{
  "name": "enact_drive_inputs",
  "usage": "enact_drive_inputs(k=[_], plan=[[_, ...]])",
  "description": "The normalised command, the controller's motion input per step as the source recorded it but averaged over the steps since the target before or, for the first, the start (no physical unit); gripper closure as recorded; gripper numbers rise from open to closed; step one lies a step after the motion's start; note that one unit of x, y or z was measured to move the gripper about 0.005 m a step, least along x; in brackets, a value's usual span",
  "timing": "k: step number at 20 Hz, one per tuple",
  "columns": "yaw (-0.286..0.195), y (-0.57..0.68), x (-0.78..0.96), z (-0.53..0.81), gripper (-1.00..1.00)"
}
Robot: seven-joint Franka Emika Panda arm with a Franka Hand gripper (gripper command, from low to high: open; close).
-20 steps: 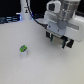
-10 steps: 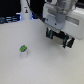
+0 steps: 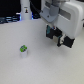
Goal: Open the kcup holder, insert the kcup into the holder, and close the kcup holder
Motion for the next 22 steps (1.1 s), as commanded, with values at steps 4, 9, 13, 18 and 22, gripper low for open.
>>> enact_drive_inputs(k=[4, 9, 13, 18, 22], plan=[[-0.287, -0.46, -0.07, 0.06, -1.00], [-0.285, -0.47, -0.11, 0.01, -1.00], [-0.288, -0.45, -0.18, -0.02, -1.00], [-0.293, -0.44, -0.24, -0.10, -1.00], [-0.293, -0.44, -0.28, -0.18, -1.00]])
